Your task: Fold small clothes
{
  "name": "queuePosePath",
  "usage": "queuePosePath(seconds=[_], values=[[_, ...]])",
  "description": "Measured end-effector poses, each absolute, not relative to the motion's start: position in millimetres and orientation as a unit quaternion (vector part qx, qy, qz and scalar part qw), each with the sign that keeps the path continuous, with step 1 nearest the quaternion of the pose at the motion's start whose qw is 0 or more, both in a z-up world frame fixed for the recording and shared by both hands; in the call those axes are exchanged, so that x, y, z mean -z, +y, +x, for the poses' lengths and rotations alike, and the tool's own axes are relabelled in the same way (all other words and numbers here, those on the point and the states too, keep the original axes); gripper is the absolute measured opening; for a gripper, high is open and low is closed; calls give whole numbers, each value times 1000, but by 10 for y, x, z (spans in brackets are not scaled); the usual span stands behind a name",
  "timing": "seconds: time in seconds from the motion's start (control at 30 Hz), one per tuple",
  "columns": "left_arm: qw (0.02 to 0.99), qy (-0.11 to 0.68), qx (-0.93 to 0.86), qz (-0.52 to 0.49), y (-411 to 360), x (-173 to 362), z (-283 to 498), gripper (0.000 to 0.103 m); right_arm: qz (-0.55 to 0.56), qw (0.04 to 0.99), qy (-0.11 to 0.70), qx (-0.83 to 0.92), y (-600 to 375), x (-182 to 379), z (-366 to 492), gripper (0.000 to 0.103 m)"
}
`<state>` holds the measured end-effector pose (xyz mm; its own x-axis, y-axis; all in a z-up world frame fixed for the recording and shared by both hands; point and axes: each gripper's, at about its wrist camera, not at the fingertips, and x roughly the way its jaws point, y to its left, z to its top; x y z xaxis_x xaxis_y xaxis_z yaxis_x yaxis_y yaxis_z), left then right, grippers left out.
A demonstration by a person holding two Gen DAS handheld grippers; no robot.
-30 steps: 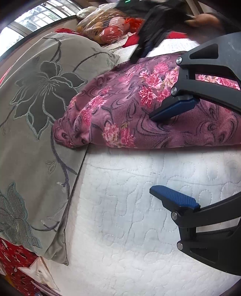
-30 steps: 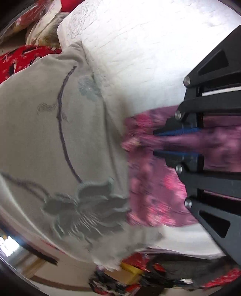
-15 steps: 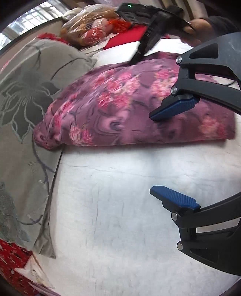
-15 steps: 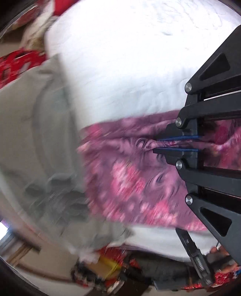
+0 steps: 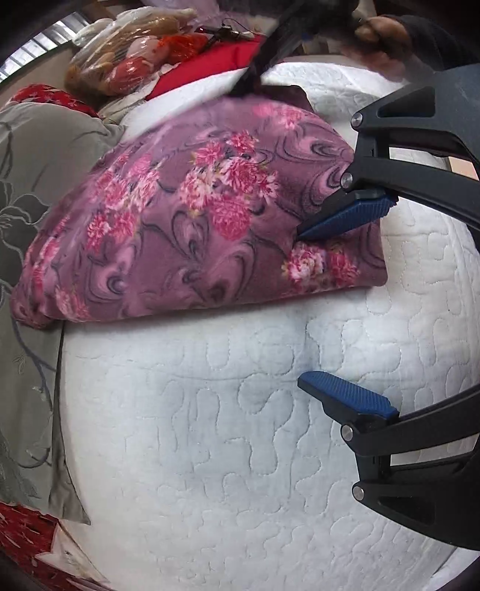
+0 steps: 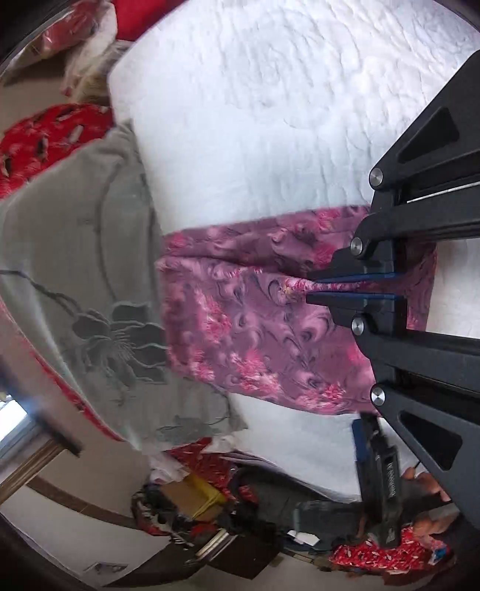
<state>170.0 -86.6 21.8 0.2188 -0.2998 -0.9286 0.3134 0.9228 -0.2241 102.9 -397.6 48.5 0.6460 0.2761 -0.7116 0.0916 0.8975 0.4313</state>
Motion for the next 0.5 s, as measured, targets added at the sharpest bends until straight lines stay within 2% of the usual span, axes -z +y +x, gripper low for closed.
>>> queuePosePath(seconds=[0.07, 0.1, 0.17, 0.2, 0.27, 0.33, 0.5], values=[[775, 599, 201, 18, -881, -248, 1677, 73, 206, 860, 466, -33, -4001, -213, 1100, 4], [772, 600, 210, 18, -866, -282, 1674, 72, 221, 857, 465, -34, -4036, -187, 1086, 3], [779, 582, 233, 1, -813, -452, 1708, 72, 244, 859, 450, -27, -4095, -325, 1098, 7], [785, 574, 236, -3, -819, -528, 1754, 72, 243, 869, 430, -19, -4107, -444, 1117, 14], [799, 552, 238, -6, -915, -733, 1958, 72, 238, 887, 395, -29, -4093, -646, 1217, 15], [810, 537, 233, -18, -1012, -829, 2175, 73, 227, 898, 376, -40, -4023, -786, 1416, 23], [810, 558, 179, -11, -1271, -532, 2734, 73, 188, 905, 380, -35, -3852, -671, 1837, 24]])
